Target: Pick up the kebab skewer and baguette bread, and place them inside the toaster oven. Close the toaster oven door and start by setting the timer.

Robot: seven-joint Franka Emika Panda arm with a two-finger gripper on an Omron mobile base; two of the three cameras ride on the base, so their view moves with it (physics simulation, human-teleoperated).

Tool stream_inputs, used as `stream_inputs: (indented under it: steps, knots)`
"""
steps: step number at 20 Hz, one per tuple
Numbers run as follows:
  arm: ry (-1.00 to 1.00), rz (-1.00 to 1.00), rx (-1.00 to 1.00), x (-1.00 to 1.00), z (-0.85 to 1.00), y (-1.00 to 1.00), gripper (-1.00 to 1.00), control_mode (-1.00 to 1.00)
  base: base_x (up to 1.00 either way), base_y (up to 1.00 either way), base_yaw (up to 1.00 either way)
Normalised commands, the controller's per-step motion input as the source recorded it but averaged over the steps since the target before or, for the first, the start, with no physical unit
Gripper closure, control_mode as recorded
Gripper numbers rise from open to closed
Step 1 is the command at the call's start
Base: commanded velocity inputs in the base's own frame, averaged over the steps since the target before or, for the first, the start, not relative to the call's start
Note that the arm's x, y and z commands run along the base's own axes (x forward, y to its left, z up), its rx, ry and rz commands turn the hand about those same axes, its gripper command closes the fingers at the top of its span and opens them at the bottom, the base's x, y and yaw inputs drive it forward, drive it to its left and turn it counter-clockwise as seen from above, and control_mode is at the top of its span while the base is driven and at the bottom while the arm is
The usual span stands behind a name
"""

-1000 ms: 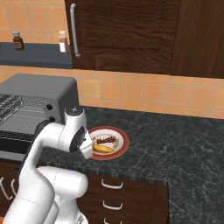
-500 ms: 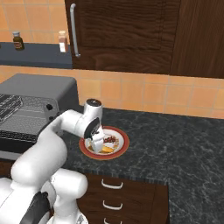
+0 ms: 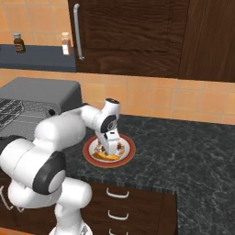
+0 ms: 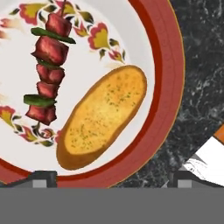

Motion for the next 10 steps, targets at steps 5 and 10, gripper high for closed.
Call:
stream_inputs:
  steps: [5, 10]
  knots:
    - [0.08, -0.1, 0.0, 0.06, -0.49, 0.0, -1.0, -1.0, 0.0, 0.0, 0.0]
    - [0.02, -0.12, 0.0, 0.05, -0.21, 0.0, -1.0, -1.0, 0.0, 0.0, 0.0]
